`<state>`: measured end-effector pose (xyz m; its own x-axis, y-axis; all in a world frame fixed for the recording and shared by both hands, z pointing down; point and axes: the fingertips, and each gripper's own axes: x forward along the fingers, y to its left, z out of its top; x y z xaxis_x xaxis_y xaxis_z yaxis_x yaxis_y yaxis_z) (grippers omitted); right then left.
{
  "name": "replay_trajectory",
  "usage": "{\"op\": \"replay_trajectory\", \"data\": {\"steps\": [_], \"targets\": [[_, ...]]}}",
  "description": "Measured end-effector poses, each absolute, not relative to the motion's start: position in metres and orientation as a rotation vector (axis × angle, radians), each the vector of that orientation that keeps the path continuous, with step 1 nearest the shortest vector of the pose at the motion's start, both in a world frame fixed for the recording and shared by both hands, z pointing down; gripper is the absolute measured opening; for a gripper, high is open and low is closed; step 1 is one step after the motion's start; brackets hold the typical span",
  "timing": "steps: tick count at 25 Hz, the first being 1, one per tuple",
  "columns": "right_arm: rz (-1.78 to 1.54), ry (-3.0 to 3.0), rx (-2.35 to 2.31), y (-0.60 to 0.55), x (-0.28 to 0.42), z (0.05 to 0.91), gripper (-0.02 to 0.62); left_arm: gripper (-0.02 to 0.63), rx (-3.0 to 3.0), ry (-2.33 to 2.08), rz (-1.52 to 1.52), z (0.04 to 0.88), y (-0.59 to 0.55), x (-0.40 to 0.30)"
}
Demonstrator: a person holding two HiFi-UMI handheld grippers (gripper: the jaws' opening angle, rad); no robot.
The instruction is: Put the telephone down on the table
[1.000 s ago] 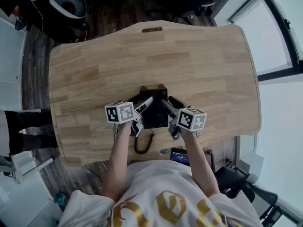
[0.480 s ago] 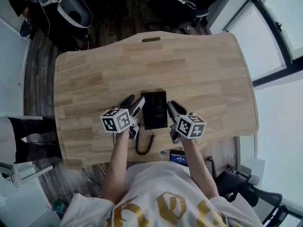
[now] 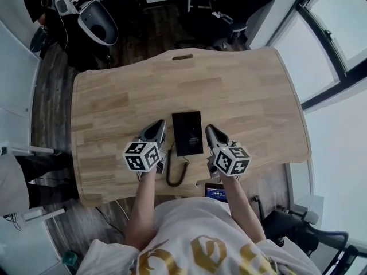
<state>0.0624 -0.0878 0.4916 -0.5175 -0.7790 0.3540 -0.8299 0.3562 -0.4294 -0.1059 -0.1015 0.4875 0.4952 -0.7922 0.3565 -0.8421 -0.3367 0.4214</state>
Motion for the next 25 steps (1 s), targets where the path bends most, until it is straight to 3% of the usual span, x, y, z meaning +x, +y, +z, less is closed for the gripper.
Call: {"op": "replay_trajectory", "data": {"steps": [12, 25], "targets": [[0.646, -2.522, 1.555, -0.064, 0.062, 0.453, 0.012, 0.009, 2.378, -1.473, 0.16, 0.436, -0.078, -0.105], [0.614, -2.503, 1.558, -0.055, 0.061, 0.45, 0.012, 0.009, 2.404, -1.449, 0.167, 0.434, -0.069, -0.106]]}}
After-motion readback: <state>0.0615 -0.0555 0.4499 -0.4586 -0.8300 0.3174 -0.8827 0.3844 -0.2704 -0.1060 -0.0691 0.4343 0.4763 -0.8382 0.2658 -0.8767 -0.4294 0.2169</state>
